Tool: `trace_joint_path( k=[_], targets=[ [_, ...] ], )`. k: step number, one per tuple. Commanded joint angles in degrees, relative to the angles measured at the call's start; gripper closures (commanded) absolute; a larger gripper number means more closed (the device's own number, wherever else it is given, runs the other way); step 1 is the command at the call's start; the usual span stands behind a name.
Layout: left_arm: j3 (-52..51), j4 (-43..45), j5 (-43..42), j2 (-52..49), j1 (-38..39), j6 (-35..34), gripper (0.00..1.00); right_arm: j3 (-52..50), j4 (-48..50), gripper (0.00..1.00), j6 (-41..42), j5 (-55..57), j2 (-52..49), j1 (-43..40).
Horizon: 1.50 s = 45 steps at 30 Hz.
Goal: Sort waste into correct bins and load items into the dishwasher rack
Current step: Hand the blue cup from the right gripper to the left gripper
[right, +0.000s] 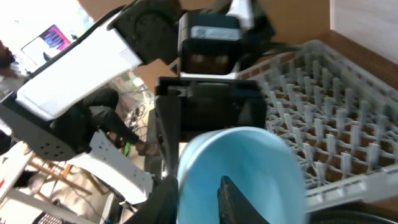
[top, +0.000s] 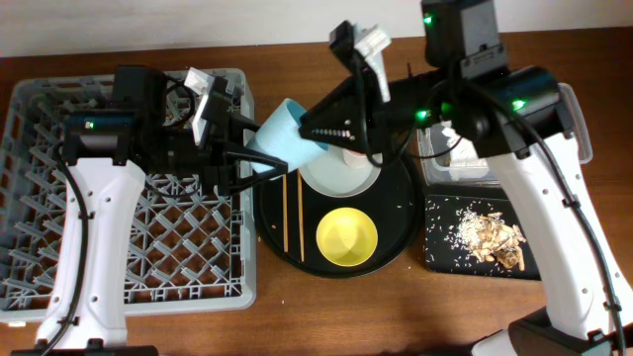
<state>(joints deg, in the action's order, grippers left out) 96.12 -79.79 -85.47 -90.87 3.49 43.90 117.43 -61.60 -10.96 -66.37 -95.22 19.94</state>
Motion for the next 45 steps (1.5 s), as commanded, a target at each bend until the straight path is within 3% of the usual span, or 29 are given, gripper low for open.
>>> trace_joint_path(
  k=[1,2,4,8,11,19,20,23,25,26,28,29,30,31,36,40,45],
  targets=[
    [0.5,-0.3,-0.3,0.4,0.4,0.5,0.64,0.2,-1.8,0.74,0.9,1.1,-0.6,-3.5],
    [0.5,-0.3,-0.5,0.4,0.4,0.5,0.64,0.2,-3.3,0.75,0.9,1.9,-0.7,-3.5],
    [0.5,-0.3,-1.8,0.4,0.4,0.6,0.64,0.1,-5.7,0.87,0.9,5.0,-0.9,-2.1],
    [0.5,-0.2,-2.2,0.4,0.4,0.6,0.65,-1.2,-8.8,0.96,0.9,12.6,-1.3,3.6],
    [0.5,-0.2,-2.2,0.4,-0.7,0.6,0.69,-1.8,-15.0,0.96,0.9,22.9,-1.3,6.0],
    [0.5,-0.2,-4.6,0.4,-8.0,0.6,0.70,-3.0,-19.9,0.96,0.9,23.7,-1.3,6.3],
    [0.5,0.0,-4.0,0.4,-8.9,0.6,0.73,-3.3,-20.4,0.95,1.0,24.6,-1.3,6.3],
    [0.5,1.1,6.1,0.4,-12.8,-4.4,0.78,-3.9,-21.8,0.95,5.9,37.3,-1.4,6.3],
    [0.5,5.8,17.9,0.4,-14.7,-19.7,0.78,-5.3,-21.7,0.85,10.7,46.3,-1.4,6.3],
    [0.5,9.8,30.6,0.4,-15.0,-34.8,0.78,-6.6,-21.2,0.79,12.0,48.2,-1.4,6.3],
    [0.5,13.4,46.4,0.4,-14.4,-48.2,0.78,-10.1,-19.3,0.67,12.2,48.7,-1.4,6.3],
    [0.5,14.8,51.2,0.4,-13.6,-50.4,0.79,-12.3,-18.1,0.51,12.1,48.7,-1.5,6.3],
    [0.5,15.5,56.1,0.3,-12.4,-51.9,0.79,-14.4,-16.8,0.19,12.1,48.7,-1.6,6.3],
    [0.5,16.0,59.8,0.0,-11.3,-52.9,0.79,-16.8,-15.6,0.01,12.1,48.7,-1.6,6.3],
    [1.7,18.5,69.6,-5.7,-5.5,-56.3,0.80,-28.0,-14.2,0.01,12.1,48.7,-1.6,6.3],
    [5.9,19.0,70.3,-13.6,-3.8,-56.3,0.80,-33.1,-13.7,0.01,12.2,48.6,-1.6,6.3],
    [6.3,28.2,70.4,-17.9,-3.5,-56.3,0.84,-37.6,-11.8,0.01,12.1,48.4,-1.6,6.3]
  ],
)
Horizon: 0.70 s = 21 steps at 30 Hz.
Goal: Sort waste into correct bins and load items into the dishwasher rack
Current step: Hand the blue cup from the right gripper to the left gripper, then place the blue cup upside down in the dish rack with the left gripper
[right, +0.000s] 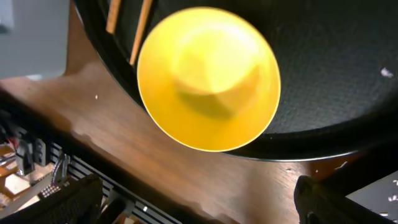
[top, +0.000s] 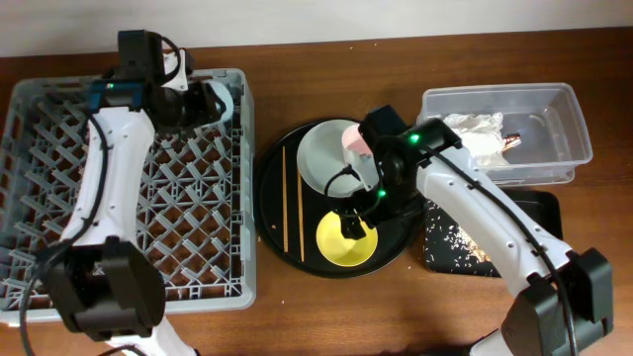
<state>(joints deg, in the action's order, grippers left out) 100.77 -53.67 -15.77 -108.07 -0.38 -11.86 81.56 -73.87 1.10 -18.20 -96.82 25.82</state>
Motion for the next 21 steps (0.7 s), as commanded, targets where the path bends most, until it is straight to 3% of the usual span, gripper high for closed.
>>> trace_joint_path(
  k=[1,14,16,17,18,21],
  targets=[
    [1.6,2.3,1.4,-0.8,0.5,-0.6,0.84,-2.3,0.9,0.01,0.0,0.3,0.0,0.4],
    [1.5,2.5,13.9,-7.3,3.6,-2.9,0.81,-2.3,1.3,0.01,0.0,0.3,0.0,0.4],
    [1.5,2.5,14.1,-7.9,3.6,-2.9,0.72,-2.3,1.2,0.01,0.0,0.3,0.0,0.4],
    [1.5,2.5,14.1,-8.0,3.6,-2.9,0.60,-2.3,1.2,0.02,0.0,0.3,0.0,0.4],
    [1.5,2.6,14.1,-8.1,3.6,-2.9,0.39,-2.3,1.3,0.01,0.0,0.3,0.0,0.4],
    [1.6,2.7,13.8,-8.1,3.6,-2.9,0.07,-2.3,1.4,0.01,0.0,0.3,0.0,0.4]
  ],
)
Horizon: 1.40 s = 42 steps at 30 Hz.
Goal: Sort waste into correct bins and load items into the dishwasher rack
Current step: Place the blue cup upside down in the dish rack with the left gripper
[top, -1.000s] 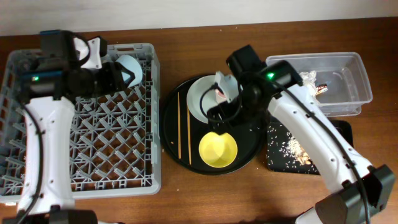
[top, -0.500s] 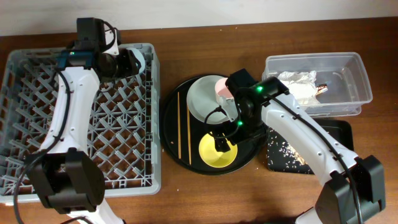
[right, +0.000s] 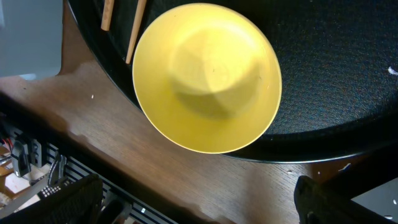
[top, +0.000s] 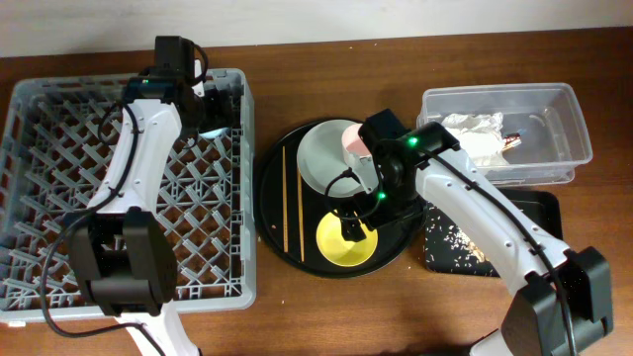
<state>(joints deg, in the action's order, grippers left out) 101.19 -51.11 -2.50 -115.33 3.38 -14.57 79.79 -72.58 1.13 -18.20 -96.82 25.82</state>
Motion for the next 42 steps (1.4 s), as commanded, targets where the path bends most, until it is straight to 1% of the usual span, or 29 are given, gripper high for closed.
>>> trace_joint_path(
  k=[1,4,5,6,7,8,9,10,11,12,13,14,16,17,18,22,24,26,27,30,34,35,36,38,40,42],
  targets=[
    [1.4,0.1,0.3,-0.8,-0.2,-0.2,0.07,-0.5,0.0,0.01,0.0,0.3,0.0,0.4],
    [4.0,-1.2,-1.6,-0.7,-0.2,-0.1,0.06,-0.5,-0.5,0.01,0.0,0.1,0.0,0.4],
    [6.0,-2.7,-1.8,-0.2,-0.2,-0.2,0.05,-0.3,0.9,0.01,0.0,-0.3,0.0,0.4],
    [8.0,-4.4,-1.8,0.5,-0.2,-0.1,0.08,-0.1,2.3,0.01,0.0,-0.7,0.0,0.4],
    [10.5,-7.2,-2.3,1.6,-0.2,-0.2,0.10,0.2,5.0,0.01,0.0,-0.7,0.0,0.4],
    [13.8,-13.0,-2.9,3.6,-0.2,-0.2,0.11,0.9,8.5,0.01,0.0,-0.9,0.0,0.4],
    [15.4,-17.5,-2.8,5.1,-0.2,-0.2,0.11,1.5,11.5,0.15,0.0,-0.7,0.0,0.4],
    [15.9,-22.7,-2.9,7.4,-0.1,-0.2,0.16,1.8,15.5,0.30,0.1,0.3,0.0,0.4],
    [15.9,-27.1,-2.8,8.8,-0.1,-0.2,0.15,1.7,19.6,0.34,0.1,2.7,0.0,0.4],
    [15.9,-30.7,-3.0,9.7,0.0,-0.2,0.15,1.7,22.6,0.36,0.1,6.2,-0.2,0.4],
    [15.9,-34.6,-4.3,10.0,0.4,-0.2,0.08,1.7,26.4,0.36,0.6,11.7,-0.9,0.4],
    [15.8,-36.9,-4.0,10.0,1.3,-0.2,0.07,1.7,28.3,0.38,2.1,14.5,-1.5,0.4],
    [14.9,-37.6,-1.7,10.0,3.4,0.1,0.07,1.7,31.4,0.45,2.6,15.7,-3.9,0.4],
    [14.3,-36.9,-0.9,10.0,4.4,0.1,0.07,1.7,33.0,0.51,2.6,15.9,-5.4,0.4],
    [13.6,-35.7,-0.7,10.0,5.6,0.0,0.07,1.7,34.5,0.60,2.6,15.9,-7.1,0.4],
    [11.4,-34.6,-0.6,10.0,7.4,0.0,0.07,1.7,40.2,0.67,2.6,17.6,-12.2,0.4],
    [9.9,-34.2,0.6,10.0,7.4,0.1,0.07,1.7,40.9,0.71,2.5,20.4,-13.2,0.4],
    [8.0,-33.2,1.0,10.0,7.4,0.1,0.07,1.7,40.9,0.71,2.5,20.4,-13.2,0.4],
    [7.2,-32.6,1.0,10.0,7.4,0.0,0.07,1.7,40.9,0.76,2.5,20.4,-13.2,0.4],
    [5.8,-31.6,1.0,10.0,7.4,0.1,0.07,1.8,40.3,0.96,2.6,20.4,-13.2,0.4],
    [5.8,-31.3,0.3,10.0,7.4,0.1,0.07,1.8,38.5,0.96,2.6,20.4,-13.2,0.4],
    [5.8,-31.0,-1.0,10.0,7.4,0.4,0.07,1.9,38.6,0.96,2.6,20.4,-13.1,0.4],
    [5.8,-30.4,-4.1,10.1,7.4,2.4,0.07,2.4,38.5,0.96,2.5,20.4,-13.0,0.4],
    [5.9,-29.7,-13.3,10.4,7.3,7.7,0.07,5.3,35.9,0.96,2.5,17.6,-11.0,0.4],
    [5.9,-29.7,-19.0,11.2,7.3,11.0,0.07,10.0,29.7,0.96,2.5,10.1,-7.3,0.4],
    [5.9,-30.1,-28.7,13.2,7.3,18.4,0.07,16.1,21.3,0.96,2.4,5.8,-1.1,0.2]
  ],
)
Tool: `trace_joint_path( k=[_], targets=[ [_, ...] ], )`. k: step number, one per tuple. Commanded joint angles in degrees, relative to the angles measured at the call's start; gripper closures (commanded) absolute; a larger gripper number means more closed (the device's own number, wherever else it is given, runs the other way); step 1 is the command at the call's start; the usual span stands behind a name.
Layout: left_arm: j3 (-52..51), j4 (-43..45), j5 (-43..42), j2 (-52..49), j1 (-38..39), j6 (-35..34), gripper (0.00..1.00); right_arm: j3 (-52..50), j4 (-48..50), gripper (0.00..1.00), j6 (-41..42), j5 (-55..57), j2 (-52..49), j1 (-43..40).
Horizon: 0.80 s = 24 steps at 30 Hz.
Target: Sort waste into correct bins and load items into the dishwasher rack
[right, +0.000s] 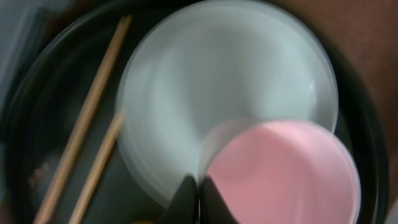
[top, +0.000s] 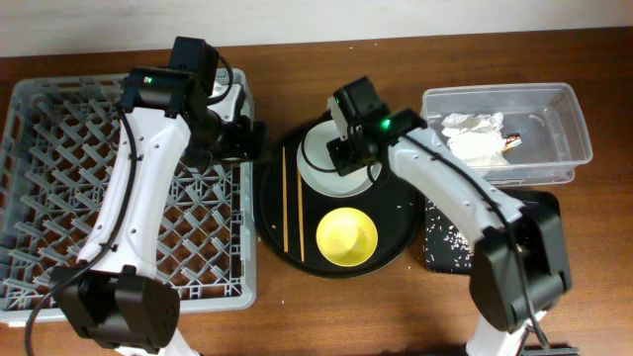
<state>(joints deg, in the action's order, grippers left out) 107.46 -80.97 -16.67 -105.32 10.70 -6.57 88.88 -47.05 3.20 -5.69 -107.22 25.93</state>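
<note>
On the round black tray (top: 396,213) lie a pale plate (right: 205,93), a pink cup (right: 292,174), a yellow bowl (top: 346,237) and two wooden chopsticks (top: 286,198). My right gripper (right: 199,186) stands over the plate, its fingers pressed together at the pink cup's left rim, which runs in between them; the view is blurred. The left gripper (top: 244,140) hangs over the right edge of the grey dishwasher rack (top: 59,198), and its jaws are too dark to read. No blue cup shows.
A clear bin (top: 554,99) with crumpled waste stands at the back right. In front of it a black tray (top: 495,213) holds food scraps. The brown table edge runs along the front.
My right gripper was open over the yellow bowl; now it is shut at the pink cup's rim over the plate. The left gripper has moved from the rack's back right corner to its right edge.
Both grippers first met at a pale blue cup above the tray's left side. Then the left gripper stood with the cup over the rack's back right corner while the right hung open over the yellow bowl. Now the right is at the pink cup.
</note>
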Motion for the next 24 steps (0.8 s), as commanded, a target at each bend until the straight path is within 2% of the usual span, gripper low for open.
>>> trace_joint_path(
  k=[1,4,7,9,12,19,24],
  targets=[
    [-0.4,-0.5,-20.1,4.6,0.0,14.9,0.06,9.4,-7.4,0.96,0.3,-8.8,12.7,-0.6],
    [-0.4,-0.8,-33.4,9.8,0.0,25.6,0.07,12.1,-12.5,0.96,0.1,-22.7,22.3,-7.6],
    [-0.4,0.8,-45.7,15.8,0.0,33.7,0.09,12.1,-16.7,0.96,-8.6,-50.5,27.6,-19.2],
    [-0.4,1.5,-51.2,18.4,0.0,37.8,0.08,12.0,-20.2,0.96,-14.5,-65.1,27.6,-23.5],
    [-0.4,3.1,-52.6,20.0,0.0,38.6,0.08,12.0,-21.1,0.96,-21.3,-82.1,27.0,-22.6],
    [-0.4,2.3,-57.5,20.0,1.4,38.6,0.08,12.1,-16.9,0.96,-22.5,-81.5,26.8,-15.0],
    [-0.4,1.9,-57.5,20.1,6.4,38.6,0.08,12.1,-14.9,0.96,-22.5,-81.2,26.8,-15.0]
  ],
)
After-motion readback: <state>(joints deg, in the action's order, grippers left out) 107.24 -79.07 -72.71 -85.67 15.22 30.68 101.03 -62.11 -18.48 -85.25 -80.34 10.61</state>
